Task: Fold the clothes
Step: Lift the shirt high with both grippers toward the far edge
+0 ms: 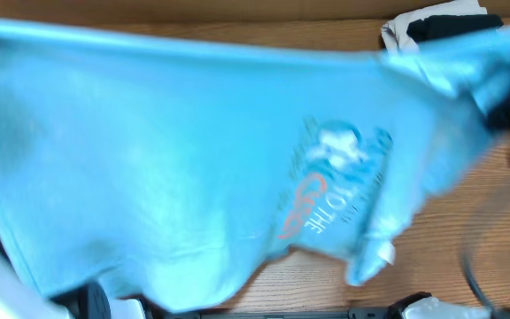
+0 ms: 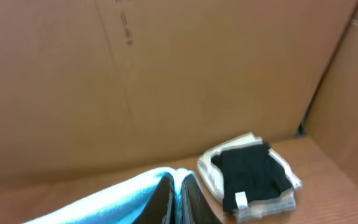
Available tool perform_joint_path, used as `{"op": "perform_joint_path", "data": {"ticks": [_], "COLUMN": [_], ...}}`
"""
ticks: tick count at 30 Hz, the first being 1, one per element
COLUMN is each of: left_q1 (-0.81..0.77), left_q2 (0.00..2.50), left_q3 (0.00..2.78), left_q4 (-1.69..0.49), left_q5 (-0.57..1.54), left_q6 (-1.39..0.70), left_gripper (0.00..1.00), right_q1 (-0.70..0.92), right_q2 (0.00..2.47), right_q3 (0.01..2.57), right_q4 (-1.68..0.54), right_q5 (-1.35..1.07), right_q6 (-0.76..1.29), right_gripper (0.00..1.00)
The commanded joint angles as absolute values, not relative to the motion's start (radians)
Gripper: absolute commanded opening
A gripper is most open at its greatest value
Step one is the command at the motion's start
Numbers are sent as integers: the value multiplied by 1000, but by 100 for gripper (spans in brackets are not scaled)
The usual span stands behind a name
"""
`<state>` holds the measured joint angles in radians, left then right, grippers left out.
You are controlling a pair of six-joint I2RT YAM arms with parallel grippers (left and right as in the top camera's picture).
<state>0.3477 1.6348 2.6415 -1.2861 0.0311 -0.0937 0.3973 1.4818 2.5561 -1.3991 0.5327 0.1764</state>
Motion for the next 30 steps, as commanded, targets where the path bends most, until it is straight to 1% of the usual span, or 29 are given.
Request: {"op": "perform_joint_path", "data": {"ticks": [1,6,9,13,17,20,24,27,30], "left_q1": [353,348,337,324,327,337,340,340,340], "left_q2": [1748,1873,1908,1909,1907,1908,1910,1922,1945], "left_q3": [2633,2633,2633,2634,2635,2635,2634,2632,2632], "left_q4": [-1201,-989,-862,-754,-727,-756,-875,-1029,-1216], "left_q5": [-7,14,28,27,27,27,26,26,14], "left_q6": [-83,-86,-104,-105,-102,-76,-27,17,31], "left_gripper": [4,4,4,4,4,4,4,4,4], "right_q1": [349,214,157,123,120,108,86,72,52], "right_q2": [1612,1758,1800,1807,1807,1809,1823,1851,1886], "right_q3": [2551,2551,2551,2551,2554,2554,2540,2539,2539], "right_q4": [-1266,-901,-728,-600,-537,-566,-743,-965,-1177], "right_q5": [630,652,591,528,521,490,466,443,354], "right_q6": [68,21,-37,-114,-192,-188,-125,-68,-12], "right_gripper": [4,4,4,4,4,4,4,4,4]}}
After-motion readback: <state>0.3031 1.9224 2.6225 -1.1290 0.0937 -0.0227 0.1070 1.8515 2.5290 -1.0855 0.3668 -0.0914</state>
